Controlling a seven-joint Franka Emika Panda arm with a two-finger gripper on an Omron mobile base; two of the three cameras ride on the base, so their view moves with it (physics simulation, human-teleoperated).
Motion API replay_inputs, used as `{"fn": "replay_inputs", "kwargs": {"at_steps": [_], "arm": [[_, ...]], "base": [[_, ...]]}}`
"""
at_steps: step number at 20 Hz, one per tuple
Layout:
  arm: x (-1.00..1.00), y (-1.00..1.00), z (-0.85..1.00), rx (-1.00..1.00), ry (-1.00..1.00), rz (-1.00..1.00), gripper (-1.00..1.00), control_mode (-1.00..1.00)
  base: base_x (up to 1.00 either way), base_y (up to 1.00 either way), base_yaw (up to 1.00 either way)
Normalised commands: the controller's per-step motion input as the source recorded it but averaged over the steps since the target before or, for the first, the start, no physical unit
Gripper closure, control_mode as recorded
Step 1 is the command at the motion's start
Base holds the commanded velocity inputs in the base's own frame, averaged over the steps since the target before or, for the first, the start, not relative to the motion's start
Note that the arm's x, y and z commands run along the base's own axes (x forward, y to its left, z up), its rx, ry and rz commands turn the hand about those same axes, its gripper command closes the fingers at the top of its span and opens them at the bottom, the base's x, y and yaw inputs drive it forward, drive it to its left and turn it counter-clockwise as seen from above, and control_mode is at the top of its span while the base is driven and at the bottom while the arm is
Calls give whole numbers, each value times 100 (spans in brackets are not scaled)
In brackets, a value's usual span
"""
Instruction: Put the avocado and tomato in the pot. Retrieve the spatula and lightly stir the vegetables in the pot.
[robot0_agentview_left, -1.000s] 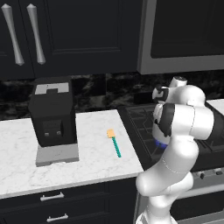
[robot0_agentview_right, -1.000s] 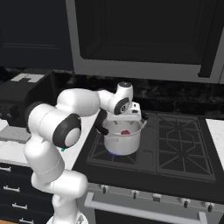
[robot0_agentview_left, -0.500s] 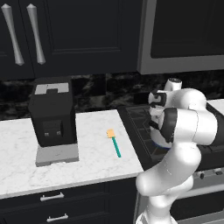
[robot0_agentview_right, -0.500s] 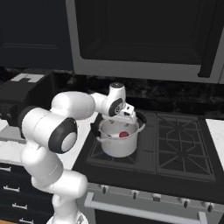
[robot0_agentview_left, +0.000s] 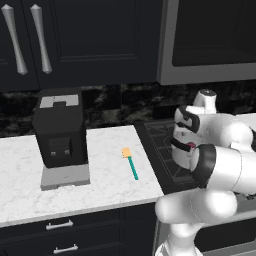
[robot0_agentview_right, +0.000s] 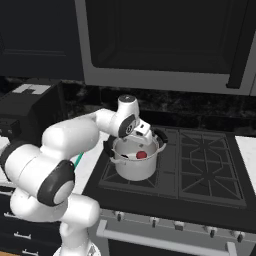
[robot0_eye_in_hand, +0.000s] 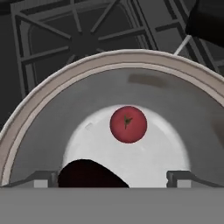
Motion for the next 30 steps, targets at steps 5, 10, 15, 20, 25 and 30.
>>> {"fn": "replay_inputs", "kwargs": {"at_steps": [5,10,15,20,25,30], "arm": [[-87,23,64,0,-9,-1,-100,-100],[-99,35,74,0,-2,0,-100,-100],[-95,42,81,0,0,0,-100,-100],[-78,53,70,1,2,0,-100,-100],[-35,76,8,0,6,0,-100,-100],[-1,82,-6,0,1,0,-100,-100]], "base": [[0,0,0],[0,0,0],[0,0,0],[0,0,0],[0,0,0],[0,0,0]]}}
